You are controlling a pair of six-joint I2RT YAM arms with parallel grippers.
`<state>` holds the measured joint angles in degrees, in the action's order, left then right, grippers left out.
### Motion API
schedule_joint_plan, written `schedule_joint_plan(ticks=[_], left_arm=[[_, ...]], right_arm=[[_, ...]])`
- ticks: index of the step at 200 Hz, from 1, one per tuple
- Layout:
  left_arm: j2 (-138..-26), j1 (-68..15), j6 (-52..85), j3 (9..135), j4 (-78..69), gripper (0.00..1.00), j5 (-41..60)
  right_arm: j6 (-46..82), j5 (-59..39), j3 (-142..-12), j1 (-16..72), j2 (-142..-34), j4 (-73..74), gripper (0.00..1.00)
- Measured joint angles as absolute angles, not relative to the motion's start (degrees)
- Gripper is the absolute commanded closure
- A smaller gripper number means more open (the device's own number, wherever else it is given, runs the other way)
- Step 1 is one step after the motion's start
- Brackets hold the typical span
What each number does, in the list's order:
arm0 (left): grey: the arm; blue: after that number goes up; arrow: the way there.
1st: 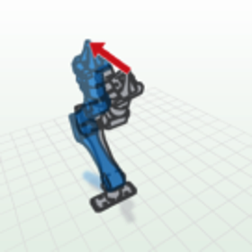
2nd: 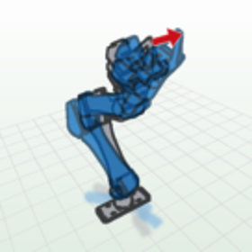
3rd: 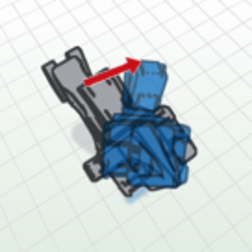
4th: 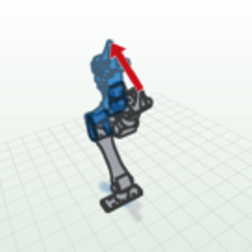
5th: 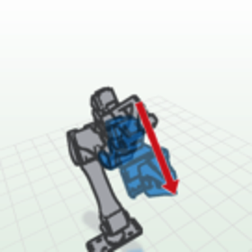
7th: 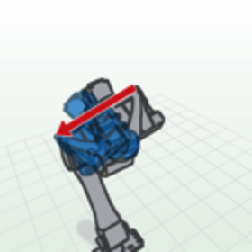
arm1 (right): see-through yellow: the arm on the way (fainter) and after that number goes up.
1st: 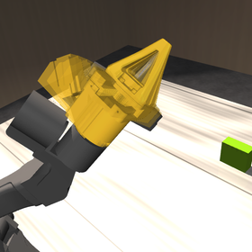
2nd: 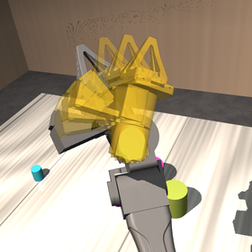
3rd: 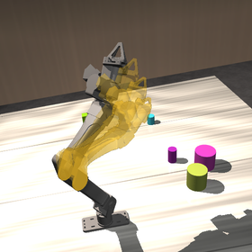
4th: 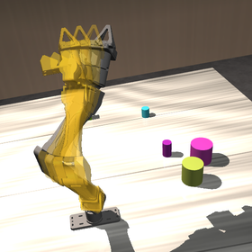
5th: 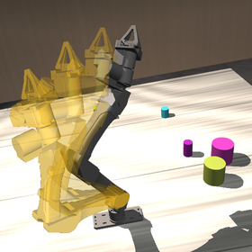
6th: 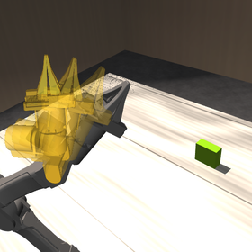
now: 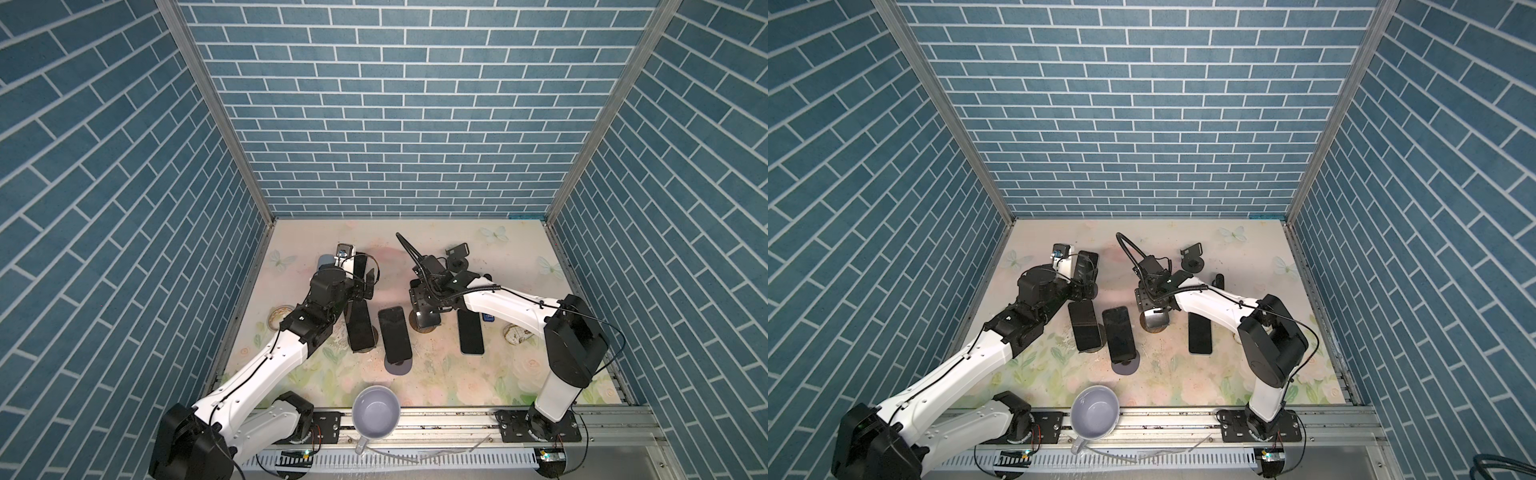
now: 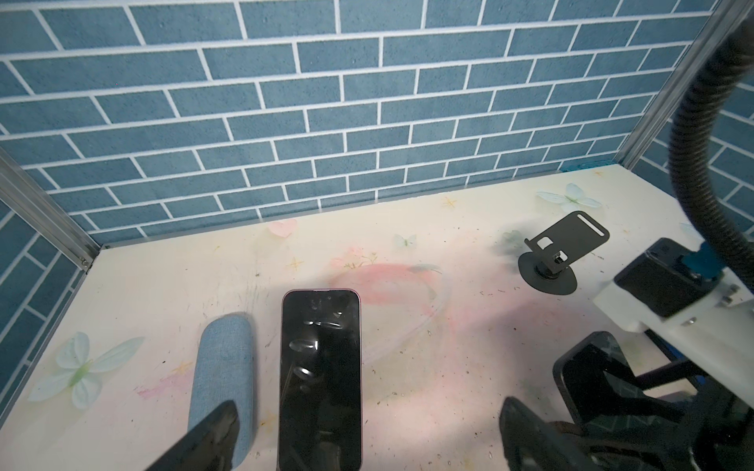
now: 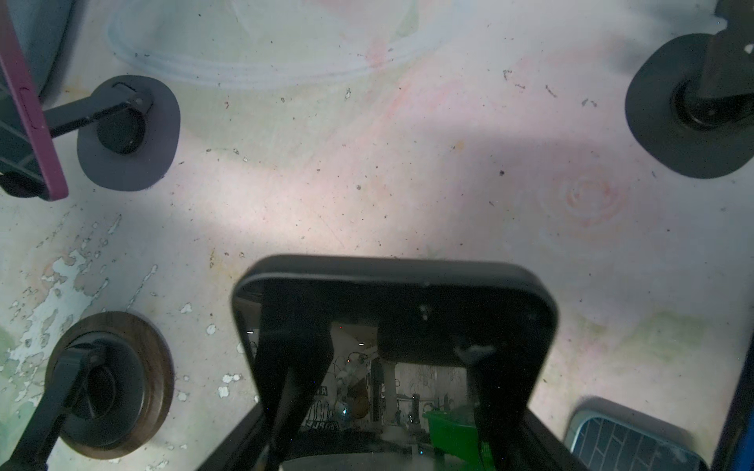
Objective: Remove the phone from the phone stand
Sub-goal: 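Pull the black phone off the grey stand with the right gripper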
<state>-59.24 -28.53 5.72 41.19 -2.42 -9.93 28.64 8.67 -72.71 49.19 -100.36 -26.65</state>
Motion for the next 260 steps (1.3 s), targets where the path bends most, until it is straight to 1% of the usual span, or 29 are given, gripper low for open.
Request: schedule_joint_plan(ticks=[30, 65, 132, 186, 214, 260], left_arm=[[-58.57, -28.53, 5.72, 41.08, -2.44, 0.0, -10.07], [-57.95, -28.53, 5.69, 40.84, -2.59, 0.0, -10.09], [-57.93, -28.53, 5.5, 40.8, -2.87, 0.0, -10.07], [-57.93, -28.53, 5.48, 40.77, -2.9, 0.0, -10.07], [-57.93, -28.53, 5.48, 40.77, -2.92, 0.0, -10.07], [-57.93, -28.53, 5.3, 40.77, -2.92, 0.0, -10.11]], right_arm=[[28.64, 8.8, -72.71, 49.25, -100.36, -26.61, 0.38], [28.64, 8.8, -72.71, 49.25, -100.36, -26.59, 0.4], [28.62, 8.78, -73.58, 49.23, -100.12, -26.79, 0.41], [28.62, 8.43, -73.67, 48.31, -96.62, -26.72, 0.42], [28.69, 7.73, -73.65, 46.54, -94.96, -26.46, 0.42], [28.71, 7.64, -73.58, 40.8, -90.43, -26.37, 0.42]])
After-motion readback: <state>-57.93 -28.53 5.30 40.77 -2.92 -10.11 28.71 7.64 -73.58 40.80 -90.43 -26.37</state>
